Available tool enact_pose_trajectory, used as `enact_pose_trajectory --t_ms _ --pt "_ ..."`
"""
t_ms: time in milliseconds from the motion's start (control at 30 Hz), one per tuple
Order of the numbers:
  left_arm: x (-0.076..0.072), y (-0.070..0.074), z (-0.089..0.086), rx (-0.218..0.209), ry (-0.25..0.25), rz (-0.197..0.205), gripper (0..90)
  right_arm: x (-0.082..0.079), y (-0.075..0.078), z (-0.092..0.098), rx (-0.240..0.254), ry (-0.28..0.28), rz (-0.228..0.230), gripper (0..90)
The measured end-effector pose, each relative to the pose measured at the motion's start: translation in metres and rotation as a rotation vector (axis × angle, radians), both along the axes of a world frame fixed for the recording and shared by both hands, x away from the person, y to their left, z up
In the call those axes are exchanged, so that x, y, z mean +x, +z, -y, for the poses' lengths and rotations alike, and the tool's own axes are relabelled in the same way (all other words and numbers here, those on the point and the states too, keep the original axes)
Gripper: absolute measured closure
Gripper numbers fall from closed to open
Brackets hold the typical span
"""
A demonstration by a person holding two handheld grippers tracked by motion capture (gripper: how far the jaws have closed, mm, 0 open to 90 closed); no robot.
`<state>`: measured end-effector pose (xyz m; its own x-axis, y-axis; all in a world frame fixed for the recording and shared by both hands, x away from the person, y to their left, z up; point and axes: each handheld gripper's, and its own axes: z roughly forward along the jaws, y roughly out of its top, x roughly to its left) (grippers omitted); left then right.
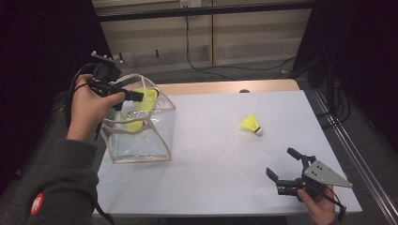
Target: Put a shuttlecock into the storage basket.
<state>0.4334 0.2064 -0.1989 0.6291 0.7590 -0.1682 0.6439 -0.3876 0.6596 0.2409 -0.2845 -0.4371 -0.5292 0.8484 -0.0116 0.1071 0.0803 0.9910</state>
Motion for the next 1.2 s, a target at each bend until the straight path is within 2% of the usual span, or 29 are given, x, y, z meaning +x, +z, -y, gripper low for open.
enact_pose_trajectory --t_ms 333,1200 --pt "0.001 0.000 -0.009 0.007 0.019 0.018 89.2 0.000 0.000 0.000 -0.002 0.000 0.001 1.2" --pt "0.006 -0.006 -0.027 0.030 0.085 0.033 89.2 0.000 0.000 0.000 -0.002 0.003 0.002 1.2"
